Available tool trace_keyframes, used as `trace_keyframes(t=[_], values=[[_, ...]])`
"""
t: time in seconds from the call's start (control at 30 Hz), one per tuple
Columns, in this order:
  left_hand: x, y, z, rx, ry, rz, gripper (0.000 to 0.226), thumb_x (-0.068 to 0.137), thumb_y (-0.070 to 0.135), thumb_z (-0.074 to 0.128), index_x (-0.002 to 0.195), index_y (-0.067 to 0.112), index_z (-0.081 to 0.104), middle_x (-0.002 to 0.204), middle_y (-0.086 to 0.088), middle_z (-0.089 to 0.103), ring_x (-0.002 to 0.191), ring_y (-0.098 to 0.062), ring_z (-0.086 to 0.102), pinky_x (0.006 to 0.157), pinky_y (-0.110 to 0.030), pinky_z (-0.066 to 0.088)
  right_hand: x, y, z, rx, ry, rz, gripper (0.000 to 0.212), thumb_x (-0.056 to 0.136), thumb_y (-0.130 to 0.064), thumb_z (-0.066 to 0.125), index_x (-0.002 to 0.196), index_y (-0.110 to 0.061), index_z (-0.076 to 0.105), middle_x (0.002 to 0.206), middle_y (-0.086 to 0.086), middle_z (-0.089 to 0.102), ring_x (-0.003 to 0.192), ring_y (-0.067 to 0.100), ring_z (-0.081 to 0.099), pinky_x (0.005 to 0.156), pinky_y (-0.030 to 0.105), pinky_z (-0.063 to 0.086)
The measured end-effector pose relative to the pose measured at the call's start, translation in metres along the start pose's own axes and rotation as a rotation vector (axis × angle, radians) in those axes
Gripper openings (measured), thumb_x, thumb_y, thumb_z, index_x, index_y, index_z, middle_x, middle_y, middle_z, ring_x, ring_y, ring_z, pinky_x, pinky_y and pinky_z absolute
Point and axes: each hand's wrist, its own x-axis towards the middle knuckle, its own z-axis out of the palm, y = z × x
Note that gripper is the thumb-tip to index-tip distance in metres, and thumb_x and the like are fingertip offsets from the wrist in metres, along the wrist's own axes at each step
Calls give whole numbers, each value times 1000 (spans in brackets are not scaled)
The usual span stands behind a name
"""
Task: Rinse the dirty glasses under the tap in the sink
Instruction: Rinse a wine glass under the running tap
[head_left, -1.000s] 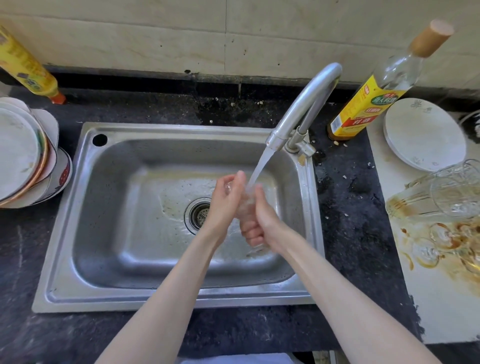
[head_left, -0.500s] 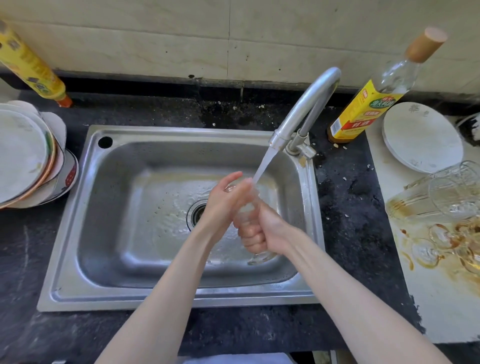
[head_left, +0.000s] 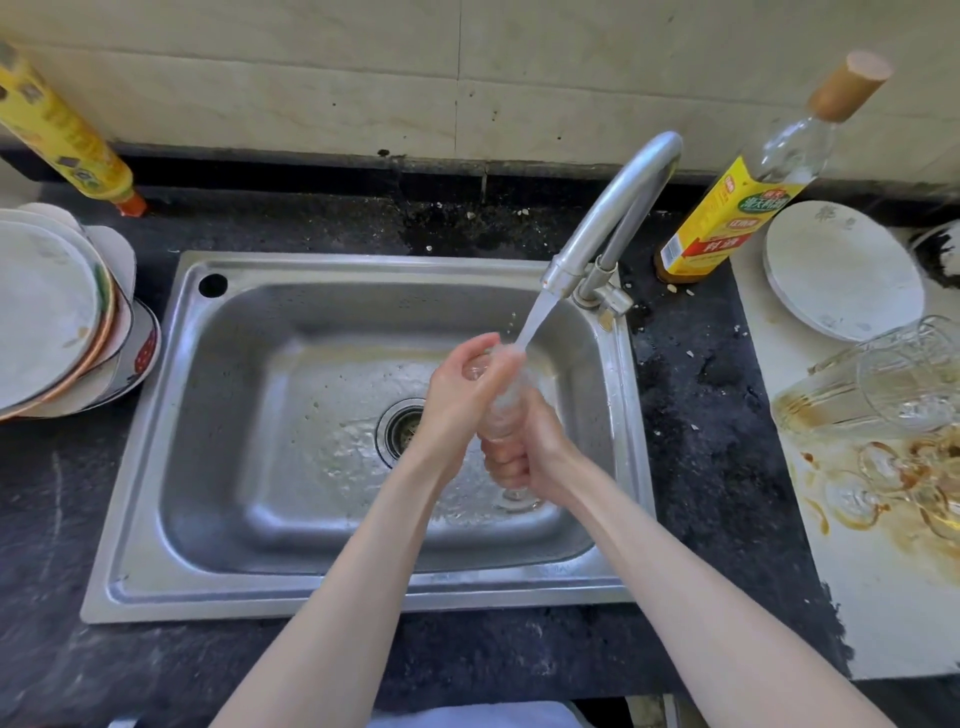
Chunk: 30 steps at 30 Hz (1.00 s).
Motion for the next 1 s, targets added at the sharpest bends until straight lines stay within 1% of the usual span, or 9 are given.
trace_keyframes(t=[0.1, 0.17, 0.33, 0.47, 0.63, 0.73, 0.8, 0.9, 1.0], values=[[2, 0, -8, -12, -206, -20, 43, 80, 41, 68, 120, 30, 57, 105, 0, 68, 99, -11, 65, 86, -26, 48, -2, 0, -7, 26, -95, 48, 69, 83, -78, 13, 54, -18, 30, 37, -4, 24, 31, 10, 16, 37, 15, 8], [7, -5, -12, -77, -224, -39, 58, 77, 47, 65, 127, 22, 52, 114, -3, 64, 101, -11, 63, 90, -28, 47, 0, -1, -6, 51, -66, 15, 71, 88, -73, 6, 63, -16, 40, 38, -3, 28, 32, 9, 22, 34, 16, 16], [19, -4, -18, -108, -210, -40, 59, 88, 53, 49, 117, 1, 54, 96, -10, 61, 83, -18, 58, 73, -28, 43, -4, -13, -2, 259, -275, 48, 61, 95, -59, 12, 82, -15, 51, 52, 1, 38, 46, 12, 33, 47, 24, 25], [26, 14, -21, -14, -361, -2, 37, 96, 43, 42, 106, 13, 60, 83, -2, 62, 71, -13, 55, 63, -23, 42, -8, -27, -6, 359, -363, 111, 62, 96, -55, 17, 88, -6, 55, 58, 3, 38, 48, 11, 35, 44, 20, 32], [33, 27, -18, 74, -430, -66, 44, 95, 48, 42, 106, 10, 60, 66, 1, 59, 56, -14, 48, 56, -24, 40, -12, -38, -9, 385, -346, 94, 61, 99, -49, 17, 94, -3, 56, 63, 4, 40, 53, 11, 38, 48, 20, 34], [34, 22, -14, -44, -344, -181, 51, 93, 53, 43, 92, 5, 60, 54, -1, 56, 42, -18, 46, 44, -23, 39, -14, -36, -12, 319, -315, 82, 54, 99, -49, 24, 92, -7, 58, 66, 4, 52, 61, 15, 49, 60, 27, 44], [37, 21, -13, -146, -214, -300, 51, 92, 55, 41, 88, 6, 57, 67, -4, 63, 45, -16, 55, 44, -22, 43, -18, -37, -15, 234, -295, 92, 40, 97, -41, 37, 88, -10, 59, 69, 5, 57, 69, 20, 57, 66, 33, 50], [42, 16, -21, -383, -117, -504, 53, 94, 56, 35, 109, 7, 47, 94, -9, 62, 73, -14, 62, 68, -37, 56, -22, -45, -20, 280, -302, 86, 31, 98, -28, 39, 95, -5, 60, 84, 13, 64, 83, 25, 60, 70, 30, 57], [44, 3, -32, -825, 48, -694, 56, 90, 49, 51, 122, 3, 42, 98, -11, 62, 72, -25, 62, 46, -37, 54, -21, -51, -20, 352, -267, 48, 31, 99, -22, 38, 95, -1, 61, 92, 18, 66, 91, 27, 63, 74, 31, 58]])
